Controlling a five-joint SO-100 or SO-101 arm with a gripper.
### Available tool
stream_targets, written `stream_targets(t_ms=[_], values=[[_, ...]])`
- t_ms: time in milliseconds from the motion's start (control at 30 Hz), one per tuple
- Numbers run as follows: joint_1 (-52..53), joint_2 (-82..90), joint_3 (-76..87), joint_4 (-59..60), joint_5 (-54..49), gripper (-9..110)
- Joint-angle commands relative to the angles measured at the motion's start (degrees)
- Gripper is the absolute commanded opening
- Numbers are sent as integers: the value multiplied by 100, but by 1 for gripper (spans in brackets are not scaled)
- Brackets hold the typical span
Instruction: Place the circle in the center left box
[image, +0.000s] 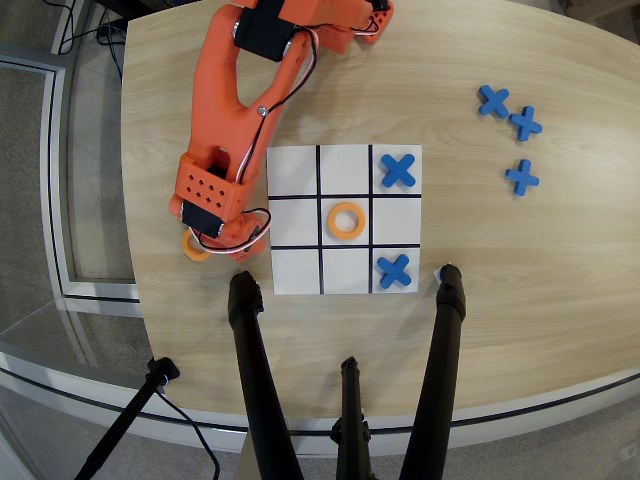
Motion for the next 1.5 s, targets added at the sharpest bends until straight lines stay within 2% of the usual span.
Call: stream_targets(t_ms=[0, 100, 233, 367, 700, 867, 1033, 1200, 1467], values=[[-35, -62, 105, 53, 18, 20], [-26, -62, 105, 44, 70, 18], [-44, -62, 114, 44, 79, 6], [-70, -62, 114, 35, 123, 0], [-141, 88, 229, 35, 193, 0], [-396, 1160, 571, 185, 501, 0], [-976, 2918, 1310, 193, 712, 0], [-1995, 4878, 2804, 149, 378, 0], [-3955, 6390, 4236, 185, 519, 0]])
